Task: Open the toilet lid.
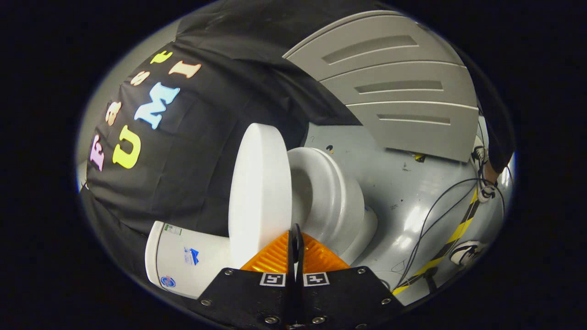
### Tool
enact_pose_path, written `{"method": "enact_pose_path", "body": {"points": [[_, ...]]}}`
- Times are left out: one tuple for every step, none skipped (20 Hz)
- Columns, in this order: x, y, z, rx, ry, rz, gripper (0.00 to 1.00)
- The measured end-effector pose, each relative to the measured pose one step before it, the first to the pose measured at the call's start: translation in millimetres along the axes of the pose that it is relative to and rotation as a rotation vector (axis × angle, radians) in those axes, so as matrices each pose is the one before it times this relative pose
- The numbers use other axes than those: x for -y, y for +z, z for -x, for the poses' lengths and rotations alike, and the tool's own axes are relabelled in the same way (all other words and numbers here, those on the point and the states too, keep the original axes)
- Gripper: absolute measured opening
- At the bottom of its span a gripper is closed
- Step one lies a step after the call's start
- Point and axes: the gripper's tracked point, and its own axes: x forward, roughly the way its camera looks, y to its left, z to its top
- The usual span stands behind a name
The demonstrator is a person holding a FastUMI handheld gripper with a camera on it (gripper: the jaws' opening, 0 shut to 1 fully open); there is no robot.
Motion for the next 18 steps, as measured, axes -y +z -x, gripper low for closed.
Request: {"method": "enact_pose_path", "body": {"points": [[-3.43,0.64,2.02,0.01091,-0.01706,0.04125,0.0],[-2.62,0.2,2.47,0.01199,-0.01105,0.03354,0.0],[-5.95,1.12,4.95,0.01748,-0.00356,0.03574,0.0],[-7.64,2.52,4.71,0.01969,0.00381,0.02692,0.0],[-7.04,1.76,3.89,0.0168,0.00299,0.0256,0.0],[-7.3,2.41,3.52,0.01685,-0.00353,0.03658,0.0],[-4.68,0.56,3.91,0.01354,-0.01107,0.04884,0.0],[-4.93,1.62,2.95,0.01319,-0.01392,0.05612,0.0],[-5.7,3.8,3.94,0.01667,-0.01224,0.06151,0.0],[-5.48,2.96,3.97,0.01412,-0.00684,0.04735,0.0],[-5.35,3.29,3.86,0.01379,-0.00514,0.04253,0.0],[-6.35,3.94,4.27,0.01656,-0.00446,0.03888,0.0],[-5.51,3.15,3.05,0.01278,-0.00442,0.02815,0.0],[-6.06,3.32,3.03,0.01459,-0.00811,0.02784,0.0],[-5.06,2.73,3.91,0.01132,-0.01033,0.03441,0.0],[-4.24,1.92,3.47,0.01253,-0.00802,0.03203,0.0],[-4.31,1.5,2.38,0.00915,-0.00728,0.02901,0.0],[-4.74,3.58,2.57,0.01119,-0.00805,0.03343,0.0]]}}
